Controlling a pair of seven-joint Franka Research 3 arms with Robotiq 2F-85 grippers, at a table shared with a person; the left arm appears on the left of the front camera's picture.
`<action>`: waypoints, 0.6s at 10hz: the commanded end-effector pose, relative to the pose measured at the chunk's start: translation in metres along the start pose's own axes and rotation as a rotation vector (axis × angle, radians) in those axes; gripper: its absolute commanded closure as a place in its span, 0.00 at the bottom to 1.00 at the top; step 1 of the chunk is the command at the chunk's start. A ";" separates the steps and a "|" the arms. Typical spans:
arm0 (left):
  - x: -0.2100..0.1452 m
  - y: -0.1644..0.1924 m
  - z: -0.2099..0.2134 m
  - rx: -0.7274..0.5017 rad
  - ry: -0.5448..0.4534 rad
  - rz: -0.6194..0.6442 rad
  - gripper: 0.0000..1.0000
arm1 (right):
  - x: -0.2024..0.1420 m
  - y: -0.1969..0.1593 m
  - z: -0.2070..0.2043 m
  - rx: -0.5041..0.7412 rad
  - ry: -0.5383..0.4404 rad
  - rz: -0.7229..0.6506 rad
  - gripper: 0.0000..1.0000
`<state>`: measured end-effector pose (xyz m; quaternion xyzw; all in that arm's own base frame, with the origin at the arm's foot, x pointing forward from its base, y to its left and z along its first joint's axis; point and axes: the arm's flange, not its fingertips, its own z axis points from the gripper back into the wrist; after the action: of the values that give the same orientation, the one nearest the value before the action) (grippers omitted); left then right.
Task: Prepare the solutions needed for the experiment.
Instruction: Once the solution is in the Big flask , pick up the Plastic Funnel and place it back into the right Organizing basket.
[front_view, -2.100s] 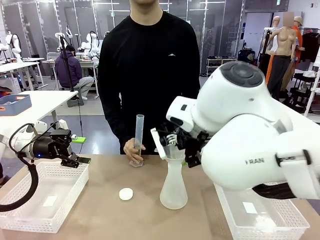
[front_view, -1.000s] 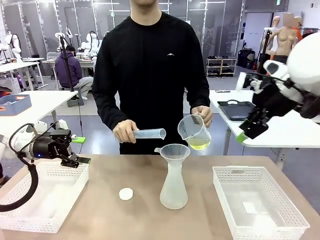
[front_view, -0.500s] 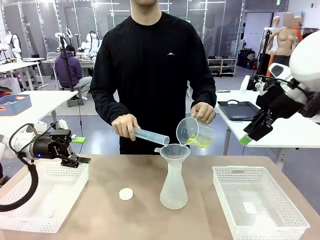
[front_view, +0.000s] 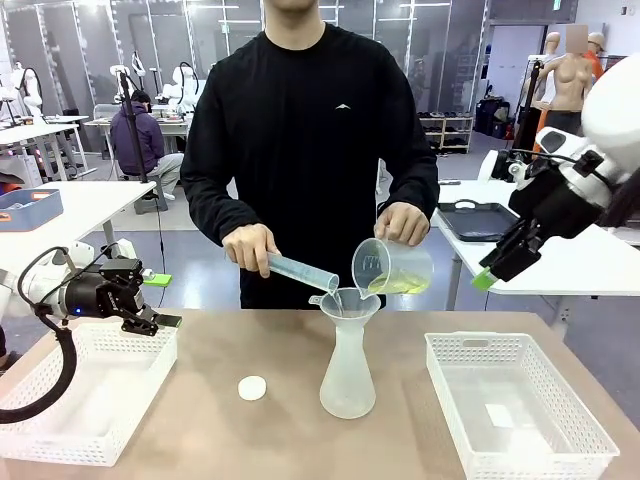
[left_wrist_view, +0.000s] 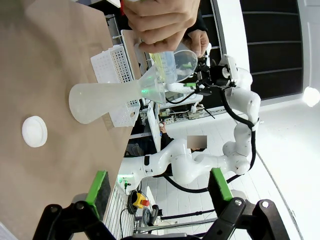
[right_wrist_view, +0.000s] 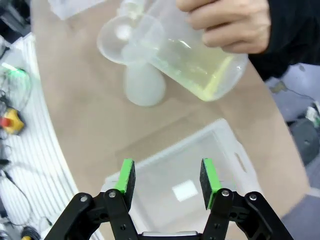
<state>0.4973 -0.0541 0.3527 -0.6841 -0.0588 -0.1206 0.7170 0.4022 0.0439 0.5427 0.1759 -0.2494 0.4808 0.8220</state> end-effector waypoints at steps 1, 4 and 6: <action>0.001 -0.002 -0.001 0.001 0.002 -0.001 0.00 | -0.017 -0.021 0.002 0.189 -0.132 -0.186 0.34; 0.001 -0.002 -0.001 0.001 0.002 -0.001 0.00 | -0.043 -0.034 -0.013 0.282 -0.103 -0.427 0.34; 0.001 -0.002 -0.001 0.001 0.002 -0.001 0.00 | -0.062 -0.043 -0.028 0.377 -0.117 -0.695 0.34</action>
<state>0.4973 -0.0542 0.3528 -0.6841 -0.0588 -0.1206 0.7170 0.4156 -0.0115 0.4786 0.3900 -0.1558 0.2772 0.8642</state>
